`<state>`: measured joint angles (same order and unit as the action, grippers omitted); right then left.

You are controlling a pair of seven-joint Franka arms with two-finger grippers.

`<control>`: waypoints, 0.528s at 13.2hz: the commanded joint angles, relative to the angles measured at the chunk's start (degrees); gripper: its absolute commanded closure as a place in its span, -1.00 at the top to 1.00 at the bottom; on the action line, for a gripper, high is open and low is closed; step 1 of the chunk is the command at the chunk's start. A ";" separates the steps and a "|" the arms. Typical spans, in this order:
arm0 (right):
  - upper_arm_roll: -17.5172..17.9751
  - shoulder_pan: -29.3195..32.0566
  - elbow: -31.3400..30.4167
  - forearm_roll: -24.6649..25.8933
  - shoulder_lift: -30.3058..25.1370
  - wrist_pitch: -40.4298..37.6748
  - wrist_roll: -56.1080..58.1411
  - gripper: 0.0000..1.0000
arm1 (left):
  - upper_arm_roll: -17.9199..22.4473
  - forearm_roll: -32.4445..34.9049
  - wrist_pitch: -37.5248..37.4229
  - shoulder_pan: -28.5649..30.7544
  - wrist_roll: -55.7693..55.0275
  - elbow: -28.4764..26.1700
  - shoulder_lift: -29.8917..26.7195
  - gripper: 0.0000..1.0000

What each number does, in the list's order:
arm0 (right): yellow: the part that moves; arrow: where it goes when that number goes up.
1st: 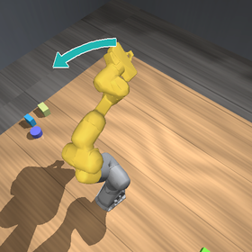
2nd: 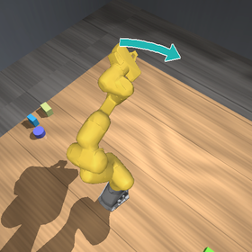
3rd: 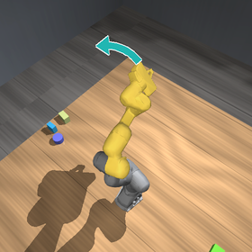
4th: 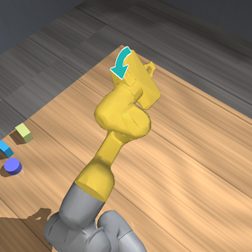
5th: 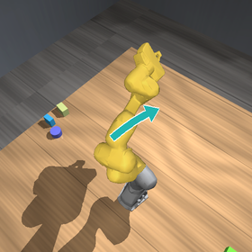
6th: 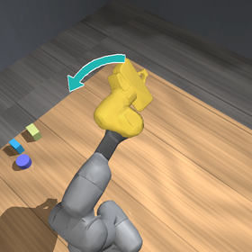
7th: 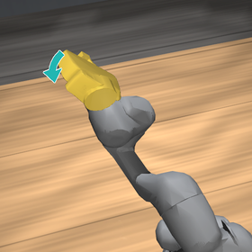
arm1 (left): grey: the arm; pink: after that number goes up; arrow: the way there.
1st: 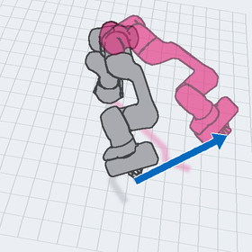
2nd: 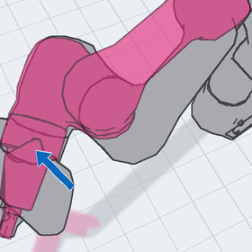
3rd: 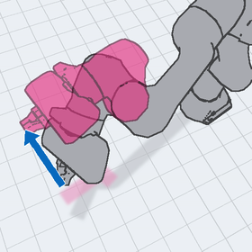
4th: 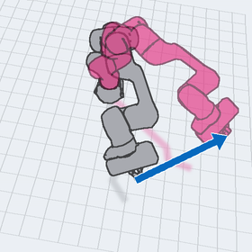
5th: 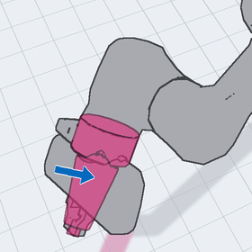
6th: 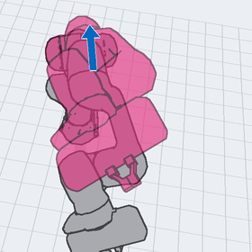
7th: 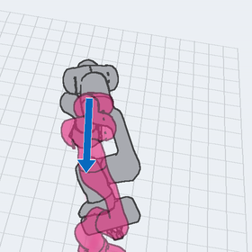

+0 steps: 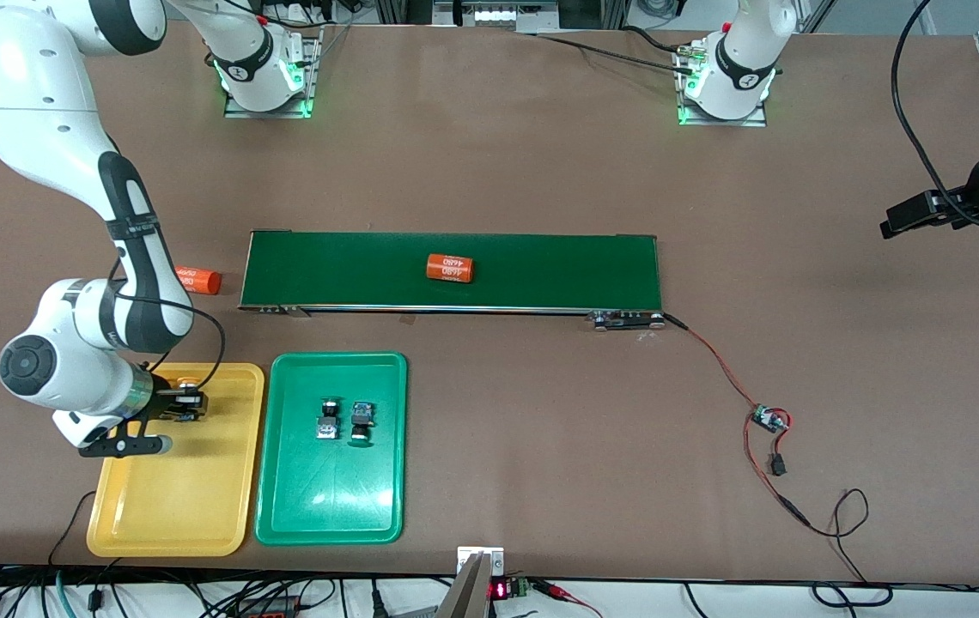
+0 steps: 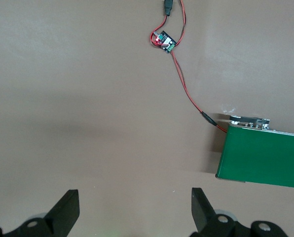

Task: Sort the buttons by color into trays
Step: 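Carry the yellow button into the yellow tray and open the right gripper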

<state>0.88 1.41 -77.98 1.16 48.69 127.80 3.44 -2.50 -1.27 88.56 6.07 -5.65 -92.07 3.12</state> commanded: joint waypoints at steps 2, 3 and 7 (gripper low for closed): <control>0.08 0.08 2.13 0.43 1.76 0.00 0.34 -0.07 | -0.92 -0.13 0.90 -0.53 -0.51 -0.48 -0.92 1.00; 0.08 0.17 2.04 0.43 1.76 0.00 0.34 0.18 | -1.19 -0.13 1.61 -0.53 -0.51 -0.48 -0.92 1.00; 0.08 0.52 2.04 0.34 0.88 -0.62 0.34 1.00 | -1.28 -0.13 2.23 -0.53 -0.51 -0.48 -0.83 1.00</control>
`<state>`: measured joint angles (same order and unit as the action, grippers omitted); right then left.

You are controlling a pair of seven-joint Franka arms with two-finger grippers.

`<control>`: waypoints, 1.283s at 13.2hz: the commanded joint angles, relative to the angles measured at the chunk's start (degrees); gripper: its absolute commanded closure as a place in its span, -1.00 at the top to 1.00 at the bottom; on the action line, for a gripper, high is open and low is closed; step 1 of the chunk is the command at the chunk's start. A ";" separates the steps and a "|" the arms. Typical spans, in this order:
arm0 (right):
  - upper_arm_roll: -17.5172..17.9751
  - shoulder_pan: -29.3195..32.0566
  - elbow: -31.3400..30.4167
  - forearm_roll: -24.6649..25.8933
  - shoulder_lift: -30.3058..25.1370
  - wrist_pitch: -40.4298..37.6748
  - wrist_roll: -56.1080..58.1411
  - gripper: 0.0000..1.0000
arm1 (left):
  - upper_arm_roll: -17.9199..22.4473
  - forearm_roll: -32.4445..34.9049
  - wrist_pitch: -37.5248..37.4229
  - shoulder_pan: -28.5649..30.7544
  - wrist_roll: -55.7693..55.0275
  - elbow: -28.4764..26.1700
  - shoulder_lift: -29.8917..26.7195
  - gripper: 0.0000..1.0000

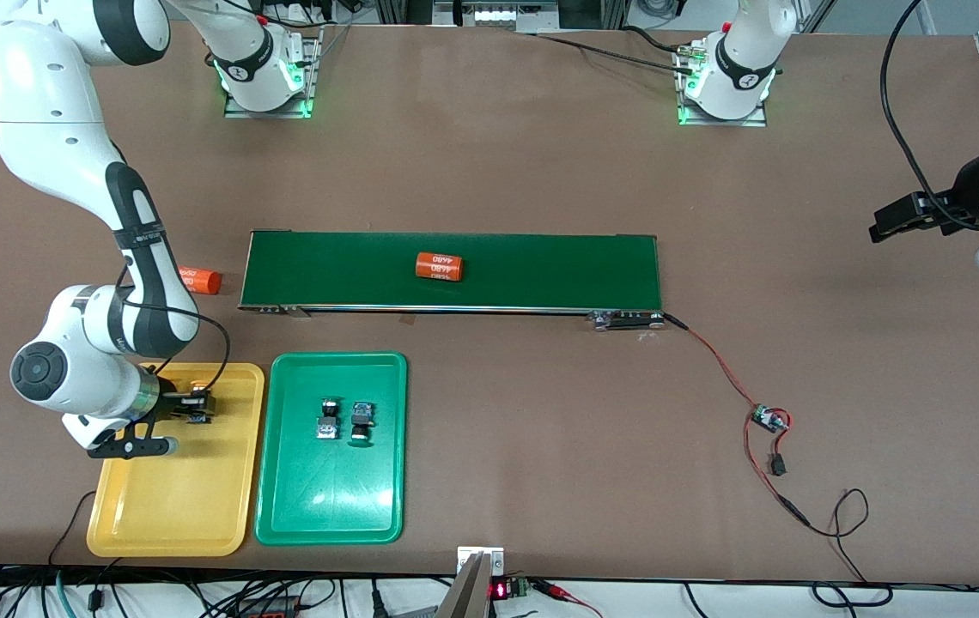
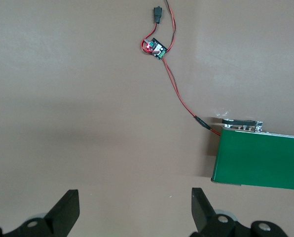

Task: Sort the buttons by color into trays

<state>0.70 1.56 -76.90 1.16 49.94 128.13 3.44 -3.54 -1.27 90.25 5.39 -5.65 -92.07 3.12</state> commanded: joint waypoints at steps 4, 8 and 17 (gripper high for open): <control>0.00 -0.24 1.58 0.16 -2.57 -7.79 0.34 1.00 | -0.59 -0.13 0.63 0.15 -0.42 -0.48 -0.83 1.00; -0.26 -0.51 5.28 0.16 -10.97 -23.77 0.43 1.00 | -1.46 -0.13 2.47 0.15 -0.42 -0.48 -0.65 1.00; -0.26 1.08 -14.82 -0.19 -48.76 -47.80 2.36 1.00 | -1.56 -0.22 2.74 0.67 0.46 -0.13 -0.74 1.00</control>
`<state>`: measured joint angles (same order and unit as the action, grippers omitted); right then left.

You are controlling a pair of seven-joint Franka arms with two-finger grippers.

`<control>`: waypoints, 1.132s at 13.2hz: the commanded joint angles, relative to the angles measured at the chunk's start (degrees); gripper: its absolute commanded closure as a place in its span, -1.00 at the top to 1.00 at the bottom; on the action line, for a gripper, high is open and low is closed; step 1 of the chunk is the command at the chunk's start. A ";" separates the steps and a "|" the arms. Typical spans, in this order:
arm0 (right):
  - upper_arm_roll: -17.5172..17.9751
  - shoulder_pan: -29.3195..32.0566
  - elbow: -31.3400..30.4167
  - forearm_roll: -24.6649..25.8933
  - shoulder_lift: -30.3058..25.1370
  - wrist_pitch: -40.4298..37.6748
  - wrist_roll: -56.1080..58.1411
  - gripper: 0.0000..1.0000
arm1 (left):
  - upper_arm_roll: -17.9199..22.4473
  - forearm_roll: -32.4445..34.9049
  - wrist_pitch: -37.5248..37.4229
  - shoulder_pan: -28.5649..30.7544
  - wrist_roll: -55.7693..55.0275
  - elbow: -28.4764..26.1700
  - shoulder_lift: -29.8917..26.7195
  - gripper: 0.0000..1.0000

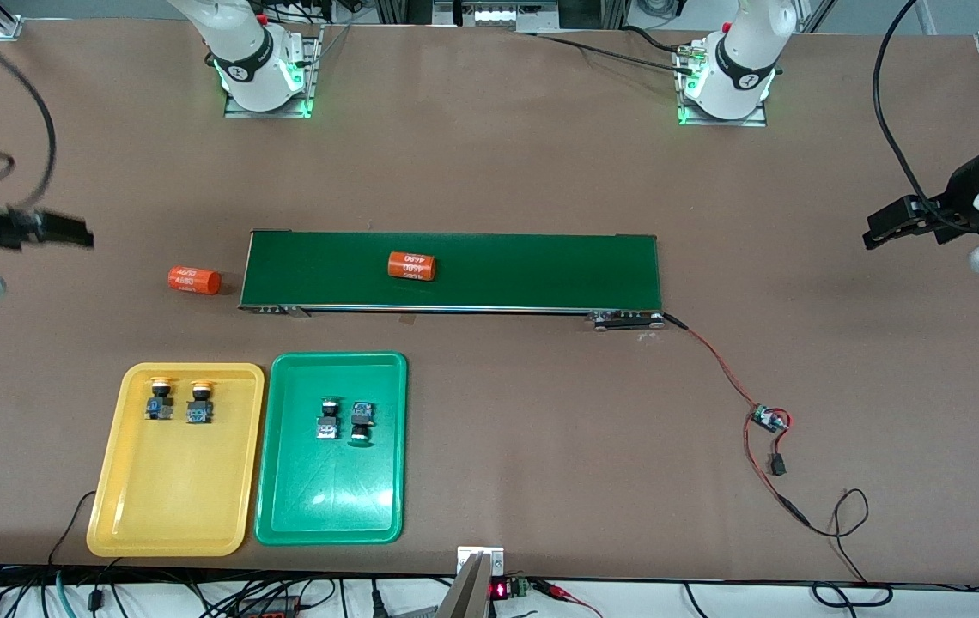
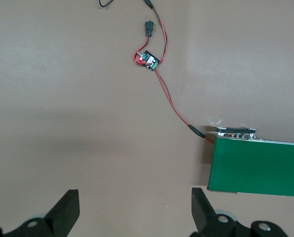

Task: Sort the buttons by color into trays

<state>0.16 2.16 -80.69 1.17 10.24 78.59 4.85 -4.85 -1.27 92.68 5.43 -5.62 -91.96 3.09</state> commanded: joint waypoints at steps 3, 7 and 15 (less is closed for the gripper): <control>0.19 1.09 -15.91 0.68 -13.41 2.35 1.13 1.00 | -0.25 -0.13 1.88 0.72 0.43 -0.24 -0.72 1.00; 0.19 0.83 -15.38 0.59 -11.30 4.38 1.04 1.00 | -0.16 -0.13 4.70 0.90 0.43 -1.81 -0.71 1.00; 0.19 1.09 -15.38 0.59 -11.12 5.52 0.51 1.00 | -0.42 -0.04 8.40 0.90 3.59 -6.30 -3.35 1.00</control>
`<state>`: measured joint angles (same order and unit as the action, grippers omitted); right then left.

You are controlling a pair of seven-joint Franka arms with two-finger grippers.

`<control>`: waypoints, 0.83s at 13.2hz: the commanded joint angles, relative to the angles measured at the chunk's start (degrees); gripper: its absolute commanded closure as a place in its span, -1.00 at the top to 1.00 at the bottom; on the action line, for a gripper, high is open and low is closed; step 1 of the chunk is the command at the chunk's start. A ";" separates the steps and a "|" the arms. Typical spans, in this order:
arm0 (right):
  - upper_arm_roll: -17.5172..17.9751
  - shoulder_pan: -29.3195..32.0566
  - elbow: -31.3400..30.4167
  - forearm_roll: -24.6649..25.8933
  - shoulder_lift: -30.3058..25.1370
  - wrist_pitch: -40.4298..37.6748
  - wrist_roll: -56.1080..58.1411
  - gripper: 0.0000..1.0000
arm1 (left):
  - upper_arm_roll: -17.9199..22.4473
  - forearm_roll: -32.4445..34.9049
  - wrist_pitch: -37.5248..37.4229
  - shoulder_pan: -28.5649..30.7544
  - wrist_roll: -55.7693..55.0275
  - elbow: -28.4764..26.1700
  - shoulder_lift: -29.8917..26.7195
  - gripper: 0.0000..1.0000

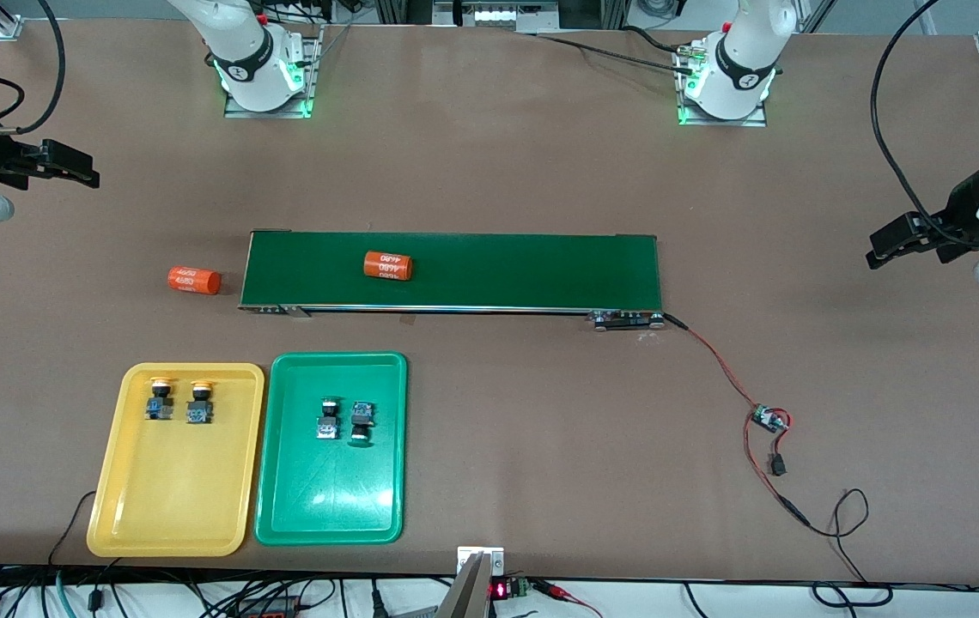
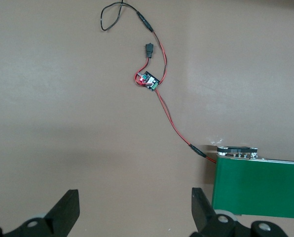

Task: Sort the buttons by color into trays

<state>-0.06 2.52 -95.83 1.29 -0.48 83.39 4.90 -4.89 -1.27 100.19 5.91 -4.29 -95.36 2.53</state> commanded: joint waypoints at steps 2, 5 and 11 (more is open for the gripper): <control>0.41 0.56 -0.23 0.47 -0.31 0.80 0.46 1.00 | -0.30 -0.13 -0.42 0.42 1.48 -2.82 -3.05 1.00; 0.41 0.65 -0.23 0.47 -0.22 0.63 0.81 1.00 | -0.04 -0.13 -2.09 0.51 1.39 -2.82 -3.23 1.00; 0.41 1.00 -0.32 0.56 -0.22 0.63 1.08 1.00 | 0.31 -0.22 -2.27 0.51 1.39 -2.64 -3.14 1.00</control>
<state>-0.06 2.82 -95.84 1.29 -0.40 83.70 4.93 -4.57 -1.27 98.17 6.10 -3.79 -96.55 1.06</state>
